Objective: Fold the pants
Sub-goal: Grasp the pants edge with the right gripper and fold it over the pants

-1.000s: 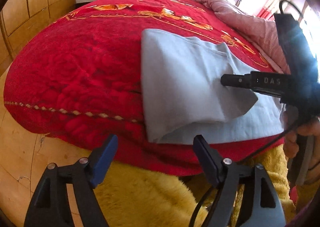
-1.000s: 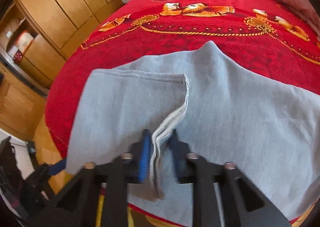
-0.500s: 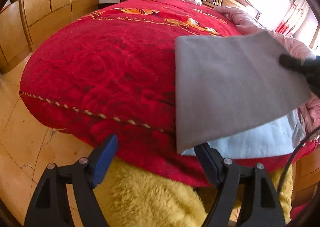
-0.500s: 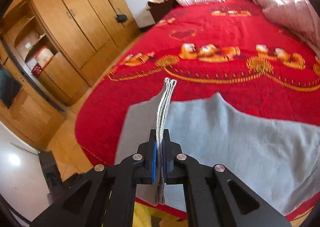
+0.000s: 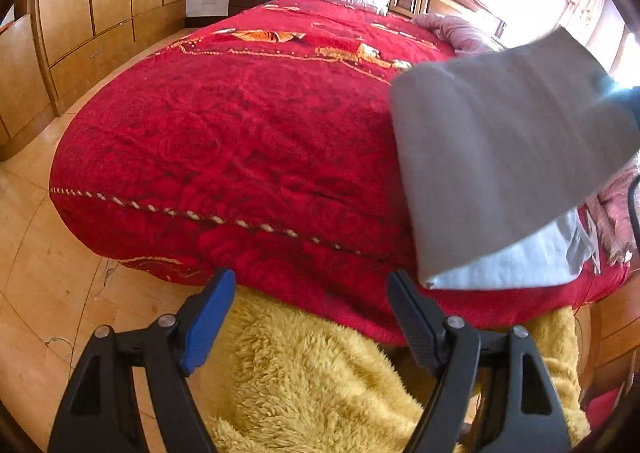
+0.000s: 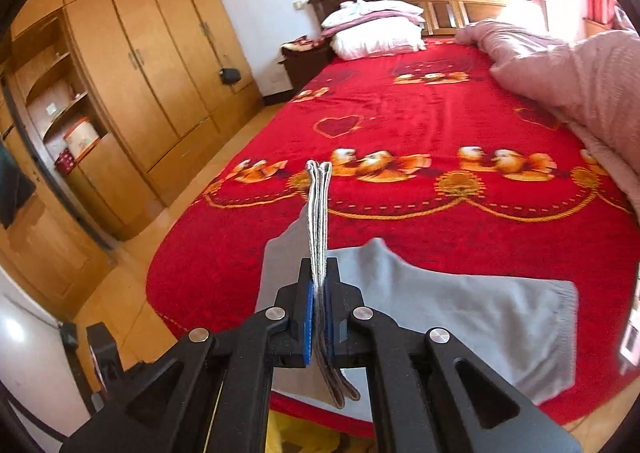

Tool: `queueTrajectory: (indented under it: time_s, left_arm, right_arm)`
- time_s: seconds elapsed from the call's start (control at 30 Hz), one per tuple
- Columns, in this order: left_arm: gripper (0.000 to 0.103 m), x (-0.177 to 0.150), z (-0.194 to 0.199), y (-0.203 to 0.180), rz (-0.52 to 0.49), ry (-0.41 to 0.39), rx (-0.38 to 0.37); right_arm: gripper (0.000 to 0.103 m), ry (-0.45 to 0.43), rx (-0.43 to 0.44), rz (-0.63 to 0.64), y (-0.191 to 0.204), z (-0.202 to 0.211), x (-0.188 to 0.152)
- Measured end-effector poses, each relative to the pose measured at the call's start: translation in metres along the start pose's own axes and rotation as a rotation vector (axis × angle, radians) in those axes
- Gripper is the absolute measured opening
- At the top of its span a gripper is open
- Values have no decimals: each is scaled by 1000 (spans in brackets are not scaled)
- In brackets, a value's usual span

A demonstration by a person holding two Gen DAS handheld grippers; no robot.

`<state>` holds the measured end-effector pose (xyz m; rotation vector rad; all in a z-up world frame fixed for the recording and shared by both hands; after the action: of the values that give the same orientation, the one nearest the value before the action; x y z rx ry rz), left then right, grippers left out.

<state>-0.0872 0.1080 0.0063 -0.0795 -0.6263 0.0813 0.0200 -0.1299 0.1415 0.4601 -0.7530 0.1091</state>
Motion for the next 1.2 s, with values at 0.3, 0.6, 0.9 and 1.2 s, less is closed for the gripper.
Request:
queueTrajectory:
  time_s: [0.3,0.6,0.9,1.2]
  left_arm:
    - [82,28,3,-25,-62,-47,-34]
    - [82,57,4,-58,-110,-80,-88]
    - [82,76,-14,-101,-205,-67,-117]
    - [82,97,-44,-143,-256,-37,-169]
  right_arm:
    - [6,-46,-62,-110,-57,36,-1]
    - [6,-75,-142,-240,-126,53,-8]
    - [6,14,-249,-323,-197,12,-34]
    - [7,106,-311,-345,-241,-26,-55]
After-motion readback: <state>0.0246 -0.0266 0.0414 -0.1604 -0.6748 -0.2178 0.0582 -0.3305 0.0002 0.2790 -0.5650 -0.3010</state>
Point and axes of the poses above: each gripper's, at about its wrist camera, not at the fingertips, and z roughly against the way its jaws point, y to its left, x to its top, the point moved 3 cm from there along -z, roughly the way its jaws point, and after that the axes turned 7 degrees about -z, right-handed, at the moved point
